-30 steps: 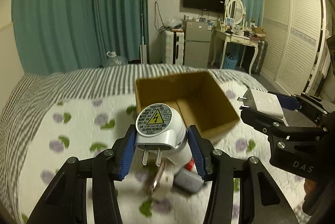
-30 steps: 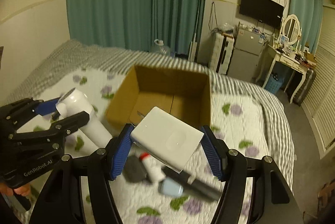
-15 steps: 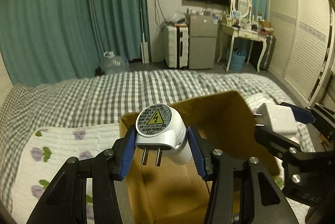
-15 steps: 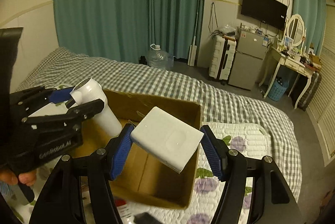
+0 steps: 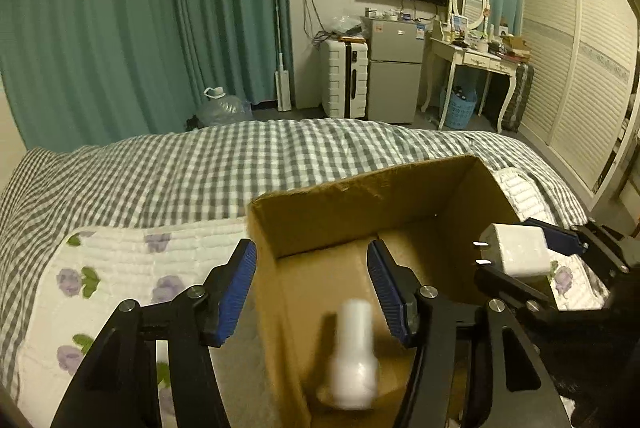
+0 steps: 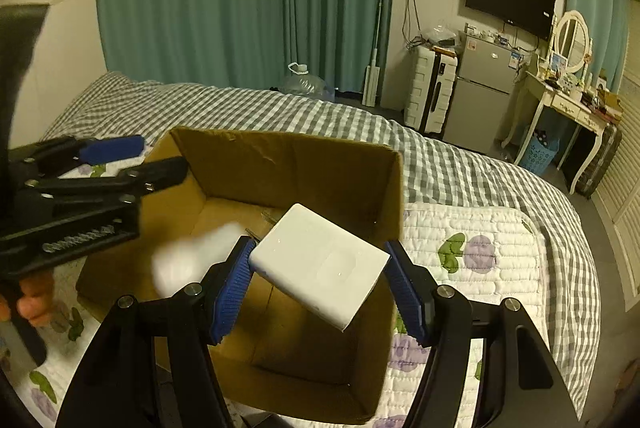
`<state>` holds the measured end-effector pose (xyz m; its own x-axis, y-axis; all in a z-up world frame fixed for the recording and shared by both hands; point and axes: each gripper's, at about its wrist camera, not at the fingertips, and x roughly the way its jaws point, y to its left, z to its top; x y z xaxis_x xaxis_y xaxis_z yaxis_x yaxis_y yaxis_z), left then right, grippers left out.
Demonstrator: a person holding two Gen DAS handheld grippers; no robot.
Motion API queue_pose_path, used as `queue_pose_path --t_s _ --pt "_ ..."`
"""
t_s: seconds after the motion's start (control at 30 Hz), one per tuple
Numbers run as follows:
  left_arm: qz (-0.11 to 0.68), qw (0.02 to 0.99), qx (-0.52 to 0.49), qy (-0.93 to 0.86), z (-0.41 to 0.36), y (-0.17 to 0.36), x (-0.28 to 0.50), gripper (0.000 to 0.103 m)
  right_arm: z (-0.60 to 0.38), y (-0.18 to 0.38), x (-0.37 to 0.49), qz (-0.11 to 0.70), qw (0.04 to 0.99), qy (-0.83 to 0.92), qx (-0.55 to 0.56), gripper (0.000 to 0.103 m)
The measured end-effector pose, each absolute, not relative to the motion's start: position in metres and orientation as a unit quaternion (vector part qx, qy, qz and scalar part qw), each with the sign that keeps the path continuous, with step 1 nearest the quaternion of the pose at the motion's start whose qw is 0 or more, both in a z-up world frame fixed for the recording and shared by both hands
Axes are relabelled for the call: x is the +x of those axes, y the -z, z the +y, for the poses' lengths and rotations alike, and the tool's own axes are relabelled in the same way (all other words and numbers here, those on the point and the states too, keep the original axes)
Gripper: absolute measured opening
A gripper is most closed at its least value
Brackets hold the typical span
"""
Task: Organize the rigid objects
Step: 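Lift the hair dryer into the box with the left tool while the right tool carries the adapter, then return the left tool to the items while the right tool grasps the light-blue earbud case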
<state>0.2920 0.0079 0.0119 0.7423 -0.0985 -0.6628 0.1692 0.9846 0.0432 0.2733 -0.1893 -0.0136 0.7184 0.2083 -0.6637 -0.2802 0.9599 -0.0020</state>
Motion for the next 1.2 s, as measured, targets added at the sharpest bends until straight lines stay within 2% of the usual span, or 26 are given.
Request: queue_pose_path --t_s 0.07,0.1,0.13,0.17,0.47,0.7,0.93,1.2 --pt "0.354 0.932 0.048 0.065 0.016 -0.015 0.281 0.061 -0.185 0.015 0.272 0.357 0.923 -0.133 -0.051 0.065" --pt "0.356 0.931 0.048 0.063 0.018 -0.016 0.278 0.061 -0.182 0.014 0.27 0.358 0.923 -0.133 -0.052 0.073" --pt "0.358 0.931 0.048 0.06 0.021 -0.018 0.272 0.061 -0.18 0.011 0.266 0.355 0.924 -0.129 -0.054 0.086" --pt "0.359 0.931 0.047 0.057 0.025 -0.021 0.267 0.061 -0.178 0.006 0.261 0.346 0.928 -0.124 -0.057 0.088" --pt "0.357 0.932 0.046 0.048 0.04 -0.049 0.194 0.061 -0.195 -0.059 0.2 0.322 0.937 -0.111 -0.074 0.088" --pt "0.364 0.928 0.053 0.055 0.039 -0.034 0.144 0.061 -0.203 -0.078 0.139 0.319 0.937 -0.106 -0.092 0.088" --pt "0.392 0.917 0.057 0.042 0.039 0.021 0.103 0.061 -0.208 -0.036 0.104 0.352 0.924 -0.112 -0.097 0.088" --pt "0.419 0.907 0.047 0.007 0.034 0.078 0.09 0.061 -0.21 0.068 0.098 0.445 0.885 -0.117 -0.068 0.088"
